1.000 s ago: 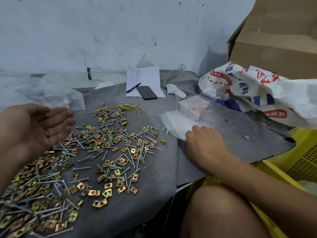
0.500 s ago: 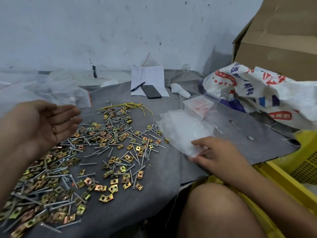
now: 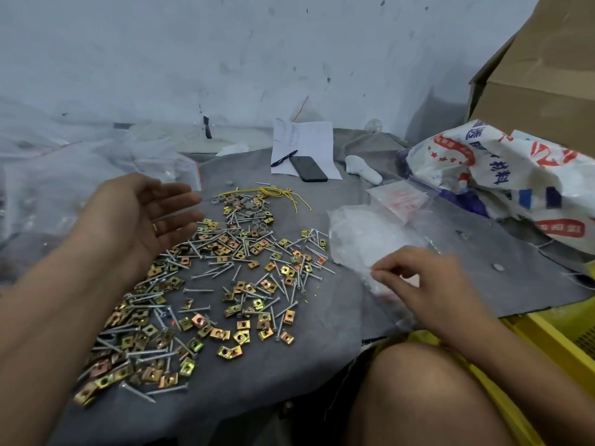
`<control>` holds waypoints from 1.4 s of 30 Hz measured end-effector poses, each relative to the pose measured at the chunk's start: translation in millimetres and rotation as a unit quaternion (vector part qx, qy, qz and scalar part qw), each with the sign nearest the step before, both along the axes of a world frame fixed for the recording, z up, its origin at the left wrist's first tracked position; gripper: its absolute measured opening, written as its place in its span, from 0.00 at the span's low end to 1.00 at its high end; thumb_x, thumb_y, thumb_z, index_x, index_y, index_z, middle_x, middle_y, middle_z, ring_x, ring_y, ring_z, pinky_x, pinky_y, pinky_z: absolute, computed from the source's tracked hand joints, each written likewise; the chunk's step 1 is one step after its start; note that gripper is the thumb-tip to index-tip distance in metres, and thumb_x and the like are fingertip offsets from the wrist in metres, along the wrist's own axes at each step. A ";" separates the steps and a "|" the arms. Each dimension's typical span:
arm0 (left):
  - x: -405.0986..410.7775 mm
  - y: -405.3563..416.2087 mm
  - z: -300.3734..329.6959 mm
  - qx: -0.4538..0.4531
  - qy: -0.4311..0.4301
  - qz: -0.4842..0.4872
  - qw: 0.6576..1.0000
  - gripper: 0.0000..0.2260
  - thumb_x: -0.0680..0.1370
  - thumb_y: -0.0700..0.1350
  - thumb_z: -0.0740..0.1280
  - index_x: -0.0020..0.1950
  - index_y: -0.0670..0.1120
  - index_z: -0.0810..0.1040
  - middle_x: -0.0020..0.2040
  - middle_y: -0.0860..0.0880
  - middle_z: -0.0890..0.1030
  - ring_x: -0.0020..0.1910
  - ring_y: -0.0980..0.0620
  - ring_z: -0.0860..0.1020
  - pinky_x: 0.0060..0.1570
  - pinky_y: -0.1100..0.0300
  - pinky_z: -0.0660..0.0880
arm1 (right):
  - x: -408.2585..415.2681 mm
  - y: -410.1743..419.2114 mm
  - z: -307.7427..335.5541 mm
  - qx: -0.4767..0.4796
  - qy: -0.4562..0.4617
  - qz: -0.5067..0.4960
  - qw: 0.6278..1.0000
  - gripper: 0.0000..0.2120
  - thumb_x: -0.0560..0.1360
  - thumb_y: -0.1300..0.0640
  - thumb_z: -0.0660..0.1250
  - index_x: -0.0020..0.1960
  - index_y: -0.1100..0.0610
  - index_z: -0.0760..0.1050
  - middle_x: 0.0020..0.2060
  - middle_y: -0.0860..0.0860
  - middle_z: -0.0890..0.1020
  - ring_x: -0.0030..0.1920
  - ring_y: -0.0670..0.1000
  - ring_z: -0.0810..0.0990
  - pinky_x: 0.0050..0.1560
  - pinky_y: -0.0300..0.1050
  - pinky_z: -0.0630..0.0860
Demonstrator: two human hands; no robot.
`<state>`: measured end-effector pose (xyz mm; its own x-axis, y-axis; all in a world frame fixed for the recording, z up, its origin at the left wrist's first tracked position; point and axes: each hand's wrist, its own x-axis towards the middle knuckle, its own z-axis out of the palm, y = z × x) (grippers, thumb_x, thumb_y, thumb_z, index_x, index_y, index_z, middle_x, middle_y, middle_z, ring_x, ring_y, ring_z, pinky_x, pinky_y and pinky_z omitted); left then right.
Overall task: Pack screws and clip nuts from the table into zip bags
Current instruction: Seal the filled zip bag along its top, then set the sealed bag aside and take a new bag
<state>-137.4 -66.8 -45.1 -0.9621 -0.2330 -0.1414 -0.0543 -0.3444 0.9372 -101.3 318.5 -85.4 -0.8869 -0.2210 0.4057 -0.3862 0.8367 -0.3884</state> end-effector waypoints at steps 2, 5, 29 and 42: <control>3.7 8.0 -0.5 -0.013 0.016 0.023 1.000 0.16 0.84 0.46 0.57 0.52 0.41 0.83 0.42 0.46 0.88 0.35 0.49 0.87 0.35 0.59 0.84 | -5.3 -25.3 15.4 -0.130 -0.006 -0.033 0.991 0.03 0.73 0.51 0.79 0.44 0.44 0.86 0.39 0.38 0.85 0.41 0.40 0.83 0.43 0.38 0.78; 10.4 24.9 1.6 -0.101 0.074 0.049 0.991 0.15 0.85 0.46 0.60 0.52 0.41 0.85 0.43 0.44 0.88 0.35 0.48 0.86 0.32 0.60 0.82 | -23.9 -84.8 46.4 -0.331 -0.052 -0.015 0.942 0.07 0.67 0.49 0.83 0.42 0.49 0.87 0.35 0.44 0.87 0.35 0.43 0.83 0.38 0.37 0.78; 30.6 -13.7 2.0 -0.402 0.118 0.030 0.907 0.18 0.78 0.35 0.66 0.67 0.49 0.78 0.39 0.41 0.86 0.34 0.41 0.87 0.27 0.50 0.81 | -54.1 -228.5 67.0 -0.073 0.116 0.242 0.961 0.10 0.74 0.65 0.68 0.55 0.59 0.78 0.44 0.52 0.82 0.42 0.48 0.80 0.48 0.45 0.79; 12.3 3.6 -2.8 -0.331 0.111 0.056 0.936 0.08 0.85 0.40 0.66 0.54 0.41 0.85 0.37 0.42 0.86 0.33 0.40 0.86 0.28 0.56 0.78 | -60.8 -199.6 56.6 -0.076 0.004 -0.045 0.996 0.16 0.73 0.44 0.72 0.43 0.58 0.82 0.37 0.56 0.85 0.39 0.58 0.84 0.43 0.54 0.83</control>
<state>-125.0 -63.1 -47.8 -0.9152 -0.2994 0.2696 0.1687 0.3229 0.9313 -162.1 118.9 -28.9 -0.8969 -0.0755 0.4358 -0.3155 0.7998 -0.5107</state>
